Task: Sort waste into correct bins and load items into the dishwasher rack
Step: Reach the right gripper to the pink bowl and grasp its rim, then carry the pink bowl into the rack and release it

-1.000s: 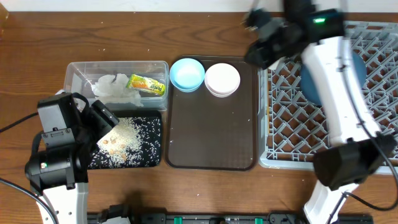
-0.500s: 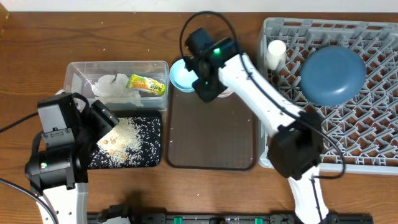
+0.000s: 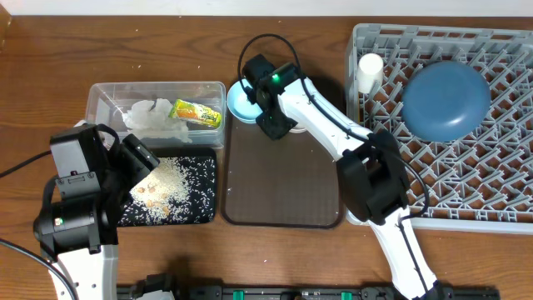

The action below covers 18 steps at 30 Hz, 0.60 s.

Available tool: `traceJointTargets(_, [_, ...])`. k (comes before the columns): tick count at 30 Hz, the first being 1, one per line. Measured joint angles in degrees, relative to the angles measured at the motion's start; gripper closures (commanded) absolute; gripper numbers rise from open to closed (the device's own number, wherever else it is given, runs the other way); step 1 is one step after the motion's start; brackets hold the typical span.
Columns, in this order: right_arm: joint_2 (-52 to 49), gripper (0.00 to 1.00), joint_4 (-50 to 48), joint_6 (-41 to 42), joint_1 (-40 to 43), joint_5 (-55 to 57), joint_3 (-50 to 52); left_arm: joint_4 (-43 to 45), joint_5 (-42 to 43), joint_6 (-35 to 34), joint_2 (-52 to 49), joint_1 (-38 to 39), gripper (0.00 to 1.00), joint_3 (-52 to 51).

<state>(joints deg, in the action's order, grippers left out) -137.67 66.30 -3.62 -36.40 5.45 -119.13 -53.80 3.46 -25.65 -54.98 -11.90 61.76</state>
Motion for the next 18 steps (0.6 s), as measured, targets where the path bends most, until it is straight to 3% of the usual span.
traceJointTargets(4, [-0.2,0.89,0.0,0.0,0.0,0.2,0.0,0.0,0.0,0.0,0.0,0.0,0.15,0.0])
traceJointTargets(8, [-0.2,0.99,0.2,-0.2,0.0,0.3,0.0,0.0,0.0,0.0,0.0,0.0,0.15,0.0])
traceJointTargets(18, [0.4,0.99,2.1,-0.5,0.4,-1.3,0.0,0.0,0.0,0.0,0.0,0.0,0.15,0.0])
